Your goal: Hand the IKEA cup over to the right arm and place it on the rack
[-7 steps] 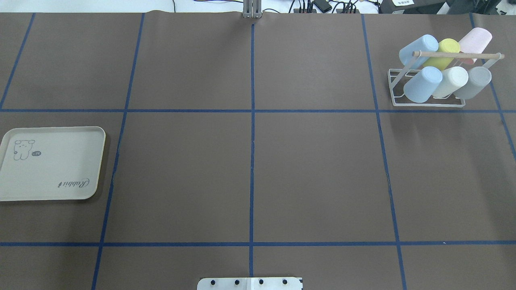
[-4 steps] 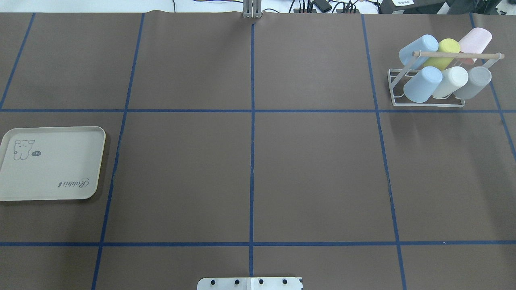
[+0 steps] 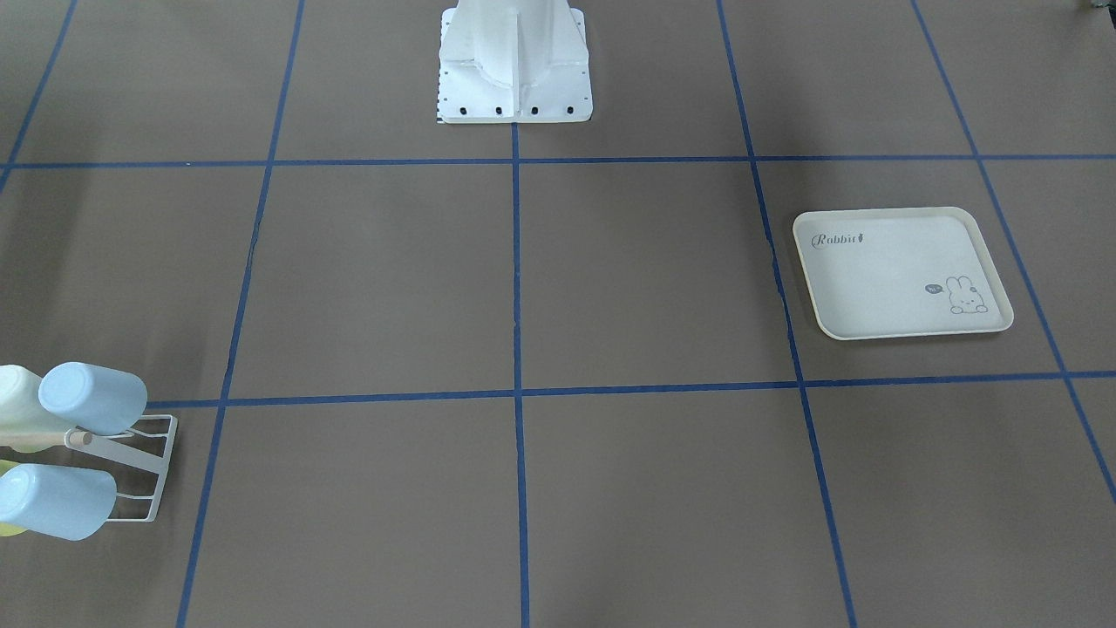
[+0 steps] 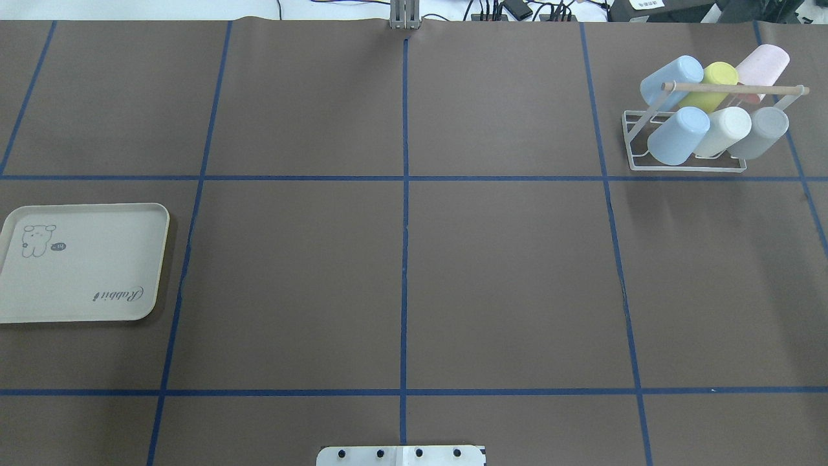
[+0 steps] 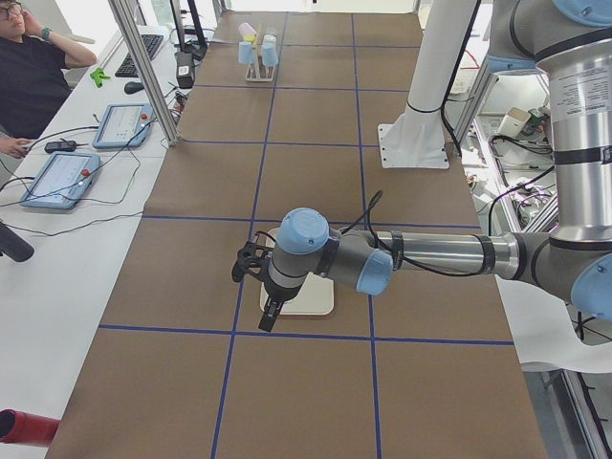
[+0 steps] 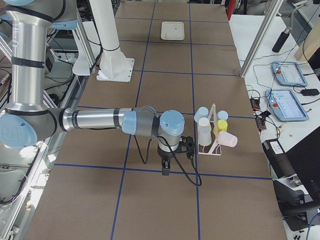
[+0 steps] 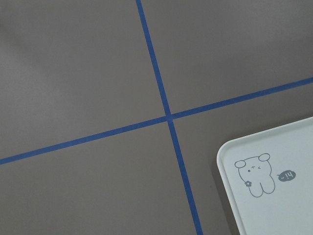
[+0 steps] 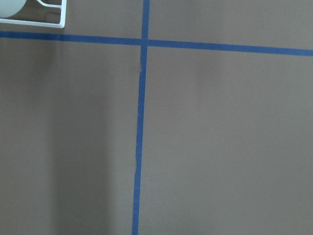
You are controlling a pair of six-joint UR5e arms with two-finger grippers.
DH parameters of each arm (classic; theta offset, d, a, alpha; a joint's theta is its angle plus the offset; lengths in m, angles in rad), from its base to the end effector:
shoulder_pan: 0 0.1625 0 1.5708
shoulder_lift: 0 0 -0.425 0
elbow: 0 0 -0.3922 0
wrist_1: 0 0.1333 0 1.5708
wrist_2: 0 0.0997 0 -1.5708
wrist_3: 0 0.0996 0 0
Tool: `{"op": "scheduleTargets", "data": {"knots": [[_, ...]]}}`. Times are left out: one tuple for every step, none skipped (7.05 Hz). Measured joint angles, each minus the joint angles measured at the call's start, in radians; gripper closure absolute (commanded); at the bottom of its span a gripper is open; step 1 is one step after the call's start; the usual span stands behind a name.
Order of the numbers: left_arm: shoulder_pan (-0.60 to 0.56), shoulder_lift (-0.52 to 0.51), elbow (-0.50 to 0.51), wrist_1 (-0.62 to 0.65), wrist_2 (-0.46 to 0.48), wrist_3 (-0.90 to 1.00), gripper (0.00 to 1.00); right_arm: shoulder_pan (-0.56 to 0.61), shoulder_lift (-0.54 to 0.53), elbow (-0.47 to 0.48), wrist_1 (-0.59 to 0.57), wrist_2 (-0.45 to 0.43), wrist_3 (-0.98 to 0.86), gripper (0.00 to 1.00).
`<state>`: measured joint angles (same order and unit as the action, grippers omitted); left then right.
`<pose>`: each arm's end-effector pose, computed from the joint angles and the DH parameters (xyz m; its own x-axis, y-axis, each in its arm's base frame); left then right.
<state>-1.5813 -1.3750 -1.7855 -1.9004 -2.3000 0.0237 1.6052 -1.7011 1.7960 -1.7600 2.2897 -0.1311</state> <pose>-0.0714 -0.4278 0.6077 0.7481 0.2419 -0.6179 -0.0079 0.9344 0.3562 0.0824 -0.4248 0.6307 0.7480 -0.0430 0.6623 0.0641 0.9979 -0.0077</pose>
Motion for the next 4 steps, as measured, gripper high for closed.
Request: {"op": "scheduleTargets", "data": {"knots": [[0.001,0.0,0.001,0.0,0.0,0.001,0.0,0.0,0.0,0.001,0.0,0.005,0.0,0.0],[0.001,0.0,0.002,0.0,0.001,0.002,0.0,0.0,0.001,0.002,0.001,0.011,0.0,0.0],[0.0,0.001,0.006,0.0,0.001,0.002,0.0,0.0,0.001,0.002,0.01,0.016,0.001,0.0],[0.0,0.001,0.01,0.0,0.001,0.002,0.0,-0.001,0.001,0.002,0.027,0.02,0.002,0.0]]}}
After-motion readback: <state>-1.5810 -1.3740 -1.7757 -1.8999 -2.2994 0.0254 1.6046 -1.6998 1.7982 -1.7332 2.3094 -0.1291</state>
